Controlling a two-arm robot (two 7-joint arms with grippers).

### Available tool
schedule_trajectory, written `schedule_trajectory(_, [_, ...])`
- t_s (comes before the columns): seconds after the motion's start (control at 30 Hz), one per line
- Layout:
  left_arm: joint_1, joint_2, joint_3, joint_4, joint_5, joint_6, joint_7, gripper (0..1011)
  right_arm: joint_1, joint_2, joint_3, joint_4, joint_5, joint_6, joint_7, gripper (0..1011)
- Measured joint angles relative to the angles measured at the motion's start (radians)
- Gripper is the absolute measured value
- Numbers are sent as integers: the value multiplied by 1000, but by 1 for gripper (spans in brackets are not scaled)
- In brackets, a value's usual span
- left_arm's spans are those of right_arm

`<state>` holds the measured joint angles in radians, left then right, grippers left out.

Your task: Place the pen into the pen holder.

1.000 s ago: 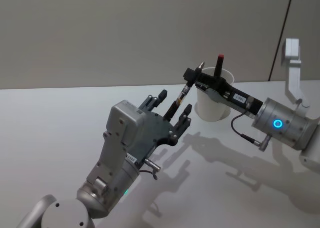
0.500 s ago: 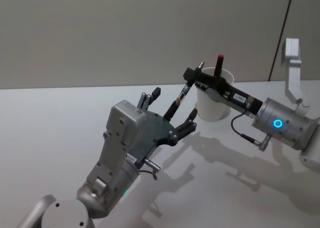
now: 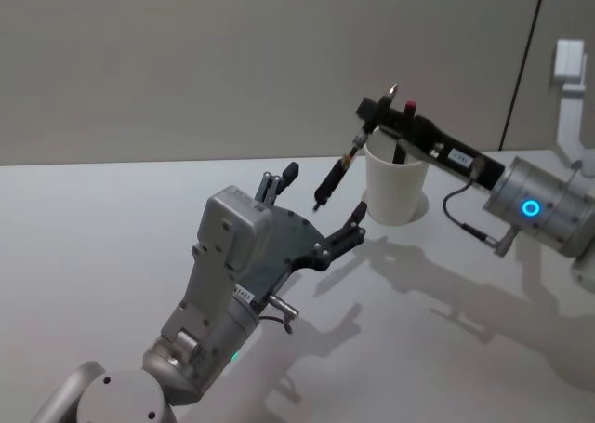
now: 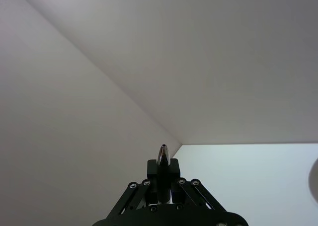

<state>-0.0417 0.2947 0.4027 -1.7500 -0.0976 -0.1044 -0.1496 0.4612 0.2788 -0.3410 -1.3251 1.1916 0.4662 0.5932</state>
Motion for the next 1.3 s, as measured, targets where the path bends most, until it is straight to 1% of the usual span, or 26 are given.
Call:
schedule_trajectory(0.2, [0, 0, 0, 0, 0, 0, 0, 1001, 9, 15, 15, -27, -32, -41, -20, 130])
schedule_trajectory(0.23, [0, 0, 0, 0, 0, 0, 0, 1001, 12, 20, 20, -34, -45, -55, -28, 130])
schedule_trajectory(0.4, [0, 0, 0, 0, 0, 0, 0, 1001, 22, 35, 36, -55, -80, -93, -50, 130])
schedule_trajectory(0.6, [0, 0, 0, 0, 0, 0, 0, 1001, 35, 59, 57, -79, -141, -142, -79, 130])
schedule_trajectory(0.63, [0, 0, 0, 0, 0, 0, 0, 1001, 38, 64, 61, -83, -161, -155, -87, 130])
schedule_trajectory(0.7, [0, 0, 0, 0, 0, 0, 0, 1001, 41, 69, 64, -88, -180, -167, -94, 130])
schedule_trajectory(0.73, [0, 0, 0, 0, 0, 0, 0, 1001, 44, 73, 67, -93, -202, -180, -102, 130])
schedule_trajectory(0.83, [0, 0, 0, 0, 0, 0, 0, 1001, 47, 80, 71, -100, -234, -198, -111, 130])
schedule_trajectory(0.87, [0, 0, 0, 0, 0, 0, 0, 1001, 49, 83, 72, -105, -259, -213, -119, 130])
schedule_trajectory(0.93, [0, 0, 0, 0, 0, 0, 0, 1001, 50, 87, 73, -109, -283, -226, -125, 130])
schedule_trajectory(0.97, [0, 0, 0, 0, 0, 0, 0, 1001, 51, 90, 73, -113, -310, -240, -131, 130])
schedule_trajectory(1.0, [0, 0, 0, 0, 0, 0, 0, 1001, 52, 91, 73, -115, -322, -247, -134, 130])
schedule_trajectory(1.03, [0, 0, 0, 0, 0, 0, 0, 1001, 53, 92, 73, -117, -333, -253, -137, 130])
schedule_trajectory(1.13, [0, 0, 0, 0, 0, 0, 0, 1001, 55, 93, 67, -123, -396, -287, -148, 130])
schedule_trajectory(1.17, [0, 0, 0, 0, 0, 0, 0, 1001, 55, 93, 67, -123, -396, -287, -148, 130])
schedule_trajectory(1.2, [0, 0, 0, 0, 0, 0, 0, 1001, 56, 93, 63, -126, -420, -300, -151, 130])
schedule_trajectory(1.27, [0, 0, 0, 0, 0, 0, 0, 1001, 56, 92, 59, -127, -442, -310, -153, 130])
schedule_trajectory(1.3, [0, 0, 0, 0, 0, 0, 0, 1001, 56, 91, 56, -128, -462, -321, -156, 130])
